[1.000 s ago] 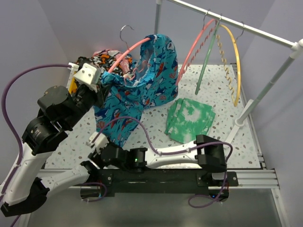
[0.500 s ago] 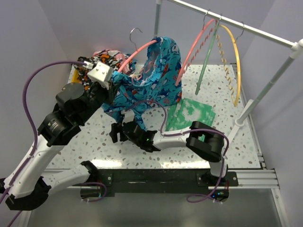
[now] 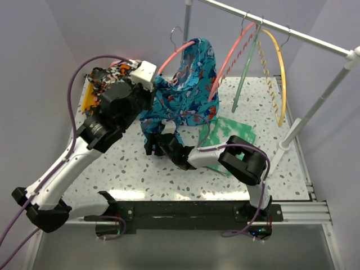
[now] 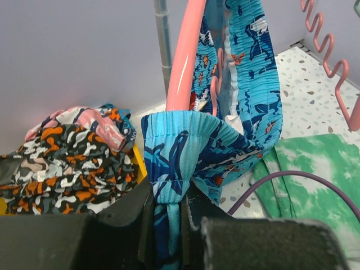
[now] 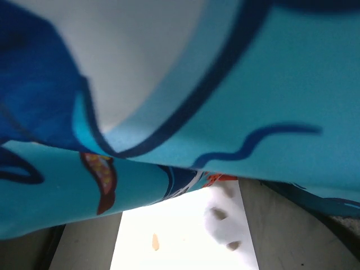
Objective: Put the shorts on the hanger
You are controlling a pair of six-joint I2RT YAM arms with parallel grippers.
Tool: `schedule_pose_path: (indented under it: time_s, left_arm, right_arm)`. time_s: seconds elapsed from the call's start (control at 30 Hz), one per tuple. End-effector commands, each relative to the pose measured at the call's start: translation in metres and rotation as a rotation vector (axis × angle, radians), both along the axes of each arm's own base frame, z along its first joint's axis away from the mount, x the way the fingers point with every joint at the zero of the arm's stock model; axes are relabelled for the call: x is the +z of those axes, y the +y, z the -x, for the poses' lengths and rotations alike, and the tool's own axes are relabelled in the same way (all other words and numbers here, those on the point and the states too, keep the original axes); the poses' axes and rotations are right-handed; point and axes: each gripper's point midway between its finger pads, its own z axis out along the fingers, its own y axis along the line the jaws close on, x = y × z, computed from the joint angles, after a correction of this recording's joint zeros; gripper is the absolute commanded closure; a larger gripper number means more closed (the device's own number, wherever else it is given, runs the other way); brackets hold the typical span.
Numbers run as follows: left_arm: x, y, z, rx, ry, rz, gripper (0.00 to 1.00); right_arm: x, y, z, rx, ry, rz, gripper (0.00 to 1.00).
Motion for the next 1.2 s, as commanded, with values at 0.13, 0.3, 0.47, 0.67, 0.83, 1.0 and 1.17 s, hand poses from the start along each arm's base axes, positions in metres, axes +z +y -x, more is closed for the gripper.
schedule_pose_path:
  time_s: [0.13, 0.3, 0.47, 0.67, 0.83, 1.0, 1.17]
  left_arm:
    - [0.097, -0.015, -0.037, 0.049, -0.282, 0.071, 1.0]
    - [0.107, -0.033, -0.06, 0.051, -0.339, 0.029, 1.0]
    - [0.114, -0.043, -0.08, 0.08, -0.385, 0.006, 1.0]
    - [0.135, -0.044, -0.092, 0.109, -0.442, 0.002, 1.0]
    - [0.135, -0.053, -0.104, 0.102, -0.452, -0.019, 1.0]
    - [0.136, -0.06, -0.113, 0.102, -0.46, -0.032, 1.0]
    - [0.124, -0.069, -0.127, 0.101, -0.441, -0.042, 1.0]
  right_arm:
    - [0.034, -0.008, -0.019, -0.062, -0.038, -0.036, 0.2]
    - [0.038, -0.011, -0.019, -0.051, -0.043, 0.001, 0.2]
    - [0.044, -0.013, -0.015, -0.026, -0.046, 0.027, 0.2]
    - [0.045, -0.021, -0.014, -0.006, -0.07, 0.091, 0.2]
    - [0.051, -0.026, -0.009, 0.0, -0.073, 0.086, 0.2]
    - [0.054, -0.029, -0.004, 0.012, -0.066, 0.082, 0.2]
    - [0.057, -0.031, 0.0, 0.02, -0.066, 0.082, 0.2]
